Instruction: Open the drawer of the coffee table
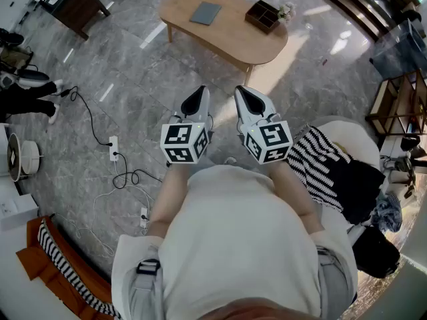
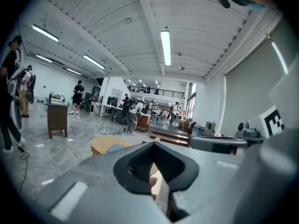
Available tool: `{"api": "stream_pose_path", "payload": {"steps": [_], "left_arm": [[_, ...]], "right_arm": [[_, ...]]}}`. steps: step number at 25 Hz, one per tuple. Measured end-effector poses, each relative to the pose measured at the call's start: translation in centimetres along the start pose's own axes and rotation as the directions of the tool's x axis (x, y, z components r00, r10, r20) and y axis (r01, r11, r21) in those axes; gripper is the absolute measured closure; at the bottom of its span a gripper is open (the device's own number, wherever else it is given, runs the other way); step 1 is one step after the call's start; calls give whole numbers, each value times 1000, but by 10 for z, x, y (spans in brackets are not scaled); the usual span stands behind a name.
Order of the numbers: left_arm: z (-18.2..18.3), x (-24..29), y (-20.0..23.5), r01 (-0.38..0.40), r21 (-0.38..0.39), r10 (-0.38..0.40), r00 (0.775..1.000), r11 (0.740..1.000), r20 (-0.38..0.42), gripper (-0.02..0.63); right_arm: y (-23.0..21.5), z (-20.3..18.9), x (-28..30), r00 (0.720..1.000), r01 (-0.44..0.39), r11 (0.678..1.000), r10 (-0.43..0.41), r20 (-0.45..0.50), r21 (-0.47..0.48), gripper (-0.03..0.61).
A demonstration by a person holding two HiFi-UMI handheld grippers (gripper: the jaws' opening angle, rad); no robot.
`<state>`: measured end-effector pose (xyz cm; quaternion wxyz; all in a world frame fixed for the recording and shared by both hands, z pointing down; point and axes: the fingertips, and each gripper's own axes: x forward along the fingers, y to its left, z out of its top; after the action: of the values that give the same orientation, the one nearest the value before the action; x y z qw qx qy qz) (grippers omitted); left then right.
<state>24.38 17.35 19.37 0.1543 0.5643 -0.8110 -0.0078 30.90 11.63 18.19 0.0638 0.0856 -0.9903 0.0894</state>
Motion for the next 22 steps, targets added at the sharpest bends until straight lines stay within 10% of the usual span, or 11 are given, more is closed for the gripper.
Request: {"api": "stream_pose_path", "payload": {"steps": [22], "left_arm": [[-3, -1, 17, -31, -43, 31, 999, 999, -17, 612]], "right_arm": [[2, 1, 14, 999, -33, 997, 32, 10, 77, 577]]}}
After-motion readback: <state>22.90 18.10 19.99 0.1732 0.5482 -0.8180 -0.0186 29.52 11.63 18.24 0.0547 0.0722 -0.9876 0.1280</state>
